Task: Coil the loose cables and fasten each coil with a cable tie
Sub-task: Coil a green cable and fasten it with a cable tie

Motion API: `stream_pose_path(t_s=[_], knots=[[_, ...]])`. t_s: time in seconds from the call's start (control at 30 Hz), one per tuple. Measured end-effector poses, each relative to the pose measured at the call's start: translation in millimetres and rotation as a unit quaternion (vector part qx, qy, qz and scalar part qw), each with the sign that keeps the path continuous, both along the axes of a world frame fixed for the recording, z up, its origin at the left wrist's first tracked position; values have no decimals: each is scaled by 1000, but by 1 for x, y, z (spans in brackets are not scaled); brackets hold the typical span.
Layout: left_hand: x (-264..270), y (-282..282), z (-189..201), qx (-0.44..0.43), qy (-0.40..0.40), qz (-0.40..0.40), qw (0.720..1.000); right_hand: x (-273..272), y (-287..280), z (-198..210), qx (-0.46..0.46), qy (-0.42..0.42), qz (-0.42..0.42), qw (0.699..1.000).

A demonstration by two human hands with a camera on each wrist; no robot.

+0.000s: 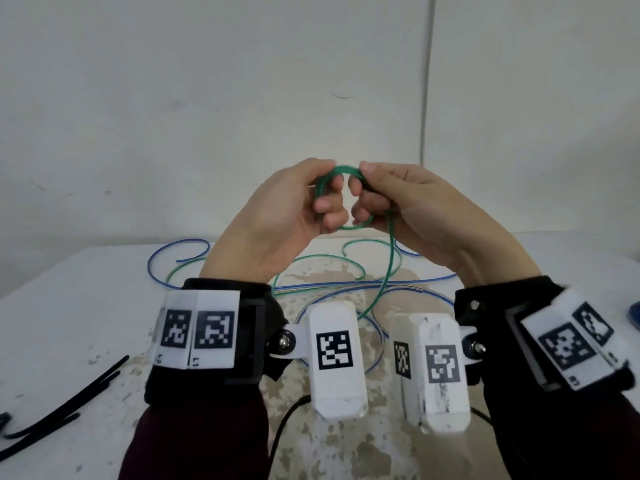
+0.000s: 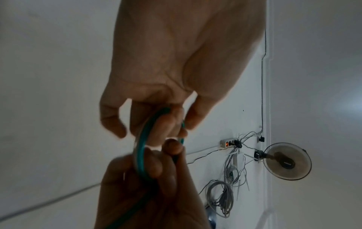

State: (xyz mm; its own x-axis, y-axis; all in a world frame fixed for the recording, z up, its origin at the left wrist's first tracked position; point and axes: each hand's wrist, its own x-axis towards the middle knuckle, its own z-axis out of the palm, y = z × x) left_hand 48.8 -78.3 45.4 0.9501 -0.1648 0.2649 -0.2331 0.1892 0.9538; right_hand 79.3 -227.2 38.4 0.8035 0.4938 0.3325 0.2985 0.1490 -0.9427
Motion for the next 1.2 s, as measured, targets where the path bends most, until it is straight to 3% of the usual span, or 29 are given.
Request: stream_pose_path(t_s=[0.17,0.3,0.4,0.53,0.7,0.8,0.97,1.07,1.2], knots=[[-2,5,-3,65,-56,15,996,-1,-1,-1,-57,-35,-22,998],[0,1,-2,41,-86,69,993,-5,2,1,17,20,4,1000],[-1,-2,-2,-8,-57,-2,998,-5,2,3,36,20,0,999],[-2,0,-4,53,-62,-29,996,-5,3,2,-16,-10,-15,1000],[6,5,-4,-65,-98,22,993,-7,7,2,63,15,15,998],[7,5,-3,-79,-100,21,992,-8,6,2,79,8,37,996],[5,4,-3,-53,-81,-12,995,-6,6,2,75,8,-1,997],[3,2,-6,12,-72,-41,996,-5,3,3,37,-6,-24,999],[3,3,-7,41,-111,-5,993,-7,3,3,15,-10,-32,999]])
